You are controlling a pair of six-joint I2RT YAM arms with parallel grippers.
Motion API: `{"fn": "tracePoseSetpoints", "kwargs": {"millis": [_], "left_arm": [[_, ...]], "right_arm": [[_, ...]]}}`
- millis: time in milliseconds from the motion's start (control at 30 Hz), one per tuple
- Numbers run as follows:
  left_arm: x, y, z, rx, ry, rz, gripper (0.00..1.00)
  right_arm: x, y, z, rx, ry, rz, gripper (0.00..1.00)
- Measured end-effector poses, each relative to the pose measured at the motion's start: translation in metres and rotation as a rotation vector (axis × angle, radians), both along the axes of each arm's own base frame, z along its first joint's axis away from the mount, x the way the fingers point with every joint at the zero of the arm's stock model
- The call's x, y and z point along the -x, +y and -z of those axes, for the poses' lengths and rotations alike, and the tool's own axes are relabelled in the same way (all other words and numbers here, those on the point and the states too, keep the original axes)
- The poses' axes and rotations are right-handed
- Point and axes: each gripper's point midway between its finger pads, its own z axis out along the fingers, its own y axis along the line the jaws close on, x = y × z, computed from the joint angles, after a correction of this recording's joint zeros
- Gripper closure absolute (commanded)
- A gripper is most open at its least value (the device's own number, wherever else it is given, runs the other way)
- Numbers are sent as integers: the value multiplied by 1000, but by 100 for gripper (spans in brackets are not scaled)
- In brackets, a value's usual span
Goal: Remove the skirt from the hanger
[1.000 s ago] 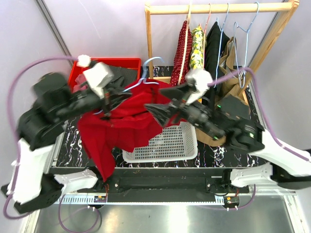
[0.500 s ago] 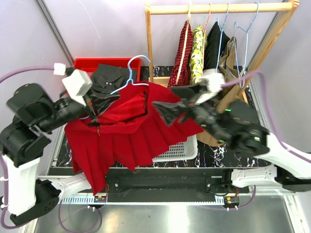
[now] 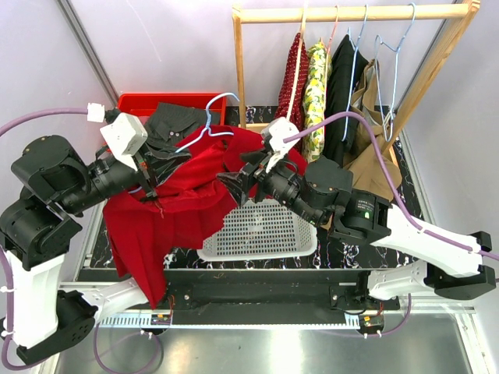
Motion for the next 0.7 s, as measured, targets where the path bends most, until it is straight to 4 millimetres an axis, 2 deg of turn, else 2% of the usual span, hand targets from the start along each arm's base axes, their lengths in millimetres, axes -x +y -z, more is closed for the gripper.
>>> {"fn": "tracePoseSetpoints", "kwargs": {"millis": [133,233,267,400,567,633,700], "left_arm": [[1,1,-1,2,-2,0,100],[2,1,-1,3,-4,-1,100],[1,2,-1,2,-3,-3,100],[1,3,-1,3,-5,-6,100],[0,2,5,-6,1,-6,100],[-1,1,11,-19,7,-5,100],[-4,0,17,-29,13,-5,100]], "right_arm": [[-8,0,4,34,-4,43,45],[-17,3,12,76,-8,89,67],[-19,3,16,92,-9,102,77],[-26,2,28,142,-12,146,100],[-29,-10,21,155,-47,180,100],[-30,-18,7,154,-78,192,100],[-30,-27,-16,131,-114,207,100]]}}
